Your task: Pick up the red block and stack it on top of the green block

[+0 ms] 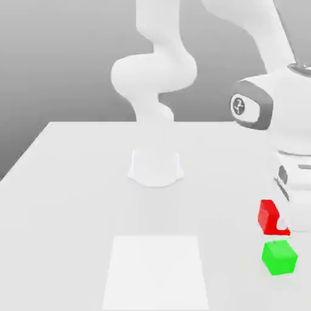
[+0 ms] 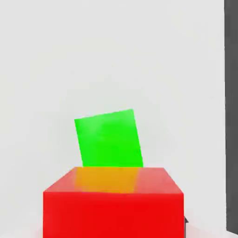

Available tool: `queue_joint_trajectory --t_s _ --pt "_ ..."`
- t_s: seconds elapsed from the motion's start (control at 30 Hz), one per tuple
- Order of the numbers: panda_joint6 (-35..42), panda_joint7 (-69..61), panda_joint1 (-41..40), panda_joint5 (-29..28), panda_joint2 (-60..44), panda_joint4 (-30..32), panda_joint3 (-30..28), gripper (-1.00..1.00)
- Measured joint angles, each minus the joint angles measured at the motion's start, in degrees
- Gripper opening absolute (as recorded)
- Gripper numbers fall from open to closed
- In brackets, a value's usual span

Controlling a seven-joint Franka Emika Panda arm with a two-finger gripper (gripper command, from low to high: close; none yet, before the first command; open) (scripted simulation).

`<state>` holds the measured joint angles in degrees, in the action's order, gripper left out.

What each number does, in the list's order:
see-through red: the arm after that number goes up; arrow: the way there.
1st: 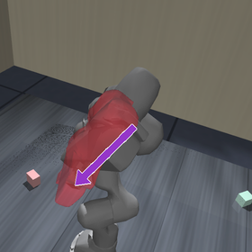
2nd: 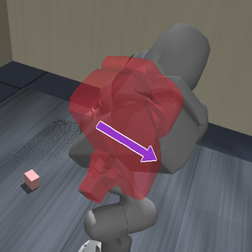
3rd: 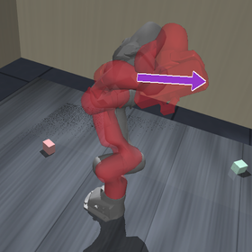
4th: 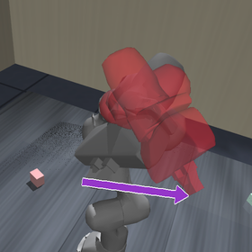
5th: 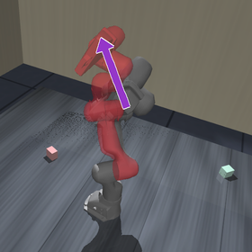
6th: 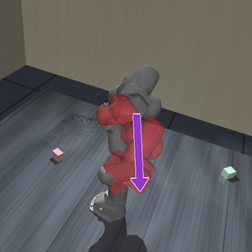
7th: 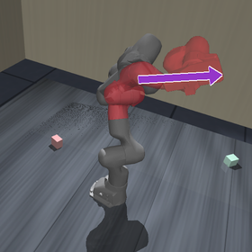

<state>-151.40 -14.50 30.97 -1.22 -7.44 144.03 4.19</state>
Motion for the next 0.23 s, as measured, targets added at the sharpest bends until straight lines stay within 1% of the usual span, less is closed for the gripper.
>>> queue_joint_trajectory --t_s 0.1,0.13,0.23 --pt "-5.19 0.31 0.16 -1.01 -5.73 -0.49 -0.2 -1.0" --pt "-6.46 0.49 0.28 -1.32 -7.13 -0.57 -0.39 1.0" --pt "-6.46 0.49 0.28 -1.32 -7.13 -0.57 -0.39 1.0"
